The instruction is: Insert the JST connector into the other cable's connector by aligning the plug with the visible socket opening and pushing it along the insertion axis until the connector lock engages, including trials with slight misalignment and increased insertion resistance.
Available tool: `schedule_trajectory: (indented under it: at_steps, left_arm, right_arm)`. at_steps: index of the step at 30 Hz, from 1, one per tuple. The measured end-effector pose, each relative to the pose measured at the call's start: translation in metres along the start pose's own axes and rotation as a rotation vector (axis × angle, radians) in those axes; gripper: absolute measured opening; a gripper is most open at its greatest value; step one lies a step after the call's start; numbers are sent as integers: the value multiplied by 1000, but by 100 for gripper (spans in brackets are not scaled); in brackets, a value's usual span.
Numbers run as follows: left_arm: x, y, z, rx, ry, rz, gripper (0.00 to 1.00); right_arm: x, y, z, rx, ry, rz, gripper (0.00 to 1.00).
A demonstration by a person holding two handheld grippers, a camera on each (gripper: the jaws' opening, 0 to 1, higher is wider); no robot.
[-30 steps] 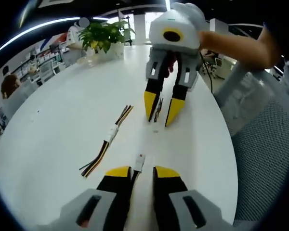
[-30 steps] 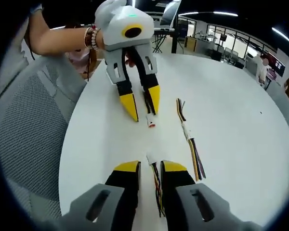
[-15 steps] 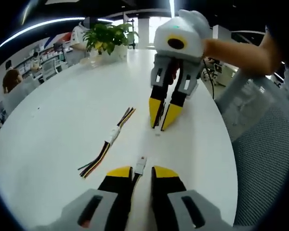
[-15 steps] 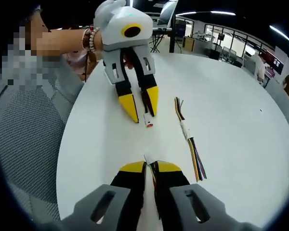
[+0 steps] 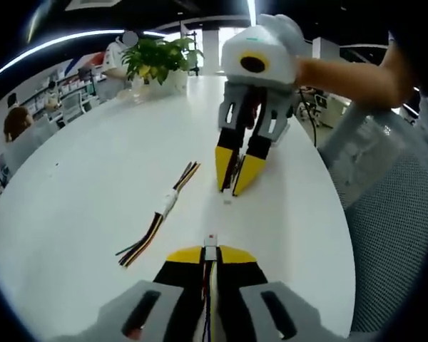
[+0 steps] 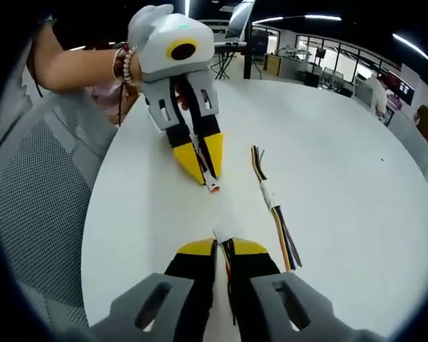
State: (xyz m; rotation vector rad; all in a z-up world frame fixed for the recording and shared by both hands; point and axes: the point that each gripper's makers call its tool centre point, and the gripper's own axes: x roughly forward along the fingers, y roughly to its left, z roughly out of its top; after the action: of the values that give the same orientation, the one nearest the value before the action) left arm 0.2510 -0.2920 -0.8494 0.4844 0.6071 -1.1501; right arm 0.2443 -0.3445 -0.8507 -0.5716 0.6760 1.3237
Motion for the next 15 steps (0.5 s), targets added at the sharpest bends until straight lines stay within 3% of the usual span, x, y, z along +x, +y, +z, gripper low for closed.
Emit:
schedule_trajectory:
  at_steps: [4, 15]
  left_arm:
    - [0, 1, 1, 29, 13, 11, 0]
    - [-1, -2, 13, 39, -30, -1, 0]
  right_arm:
    - [2, 3, 3, -6, -5, 10, 4]
    - [3, -2, 22, -52, -60, -33, 4]
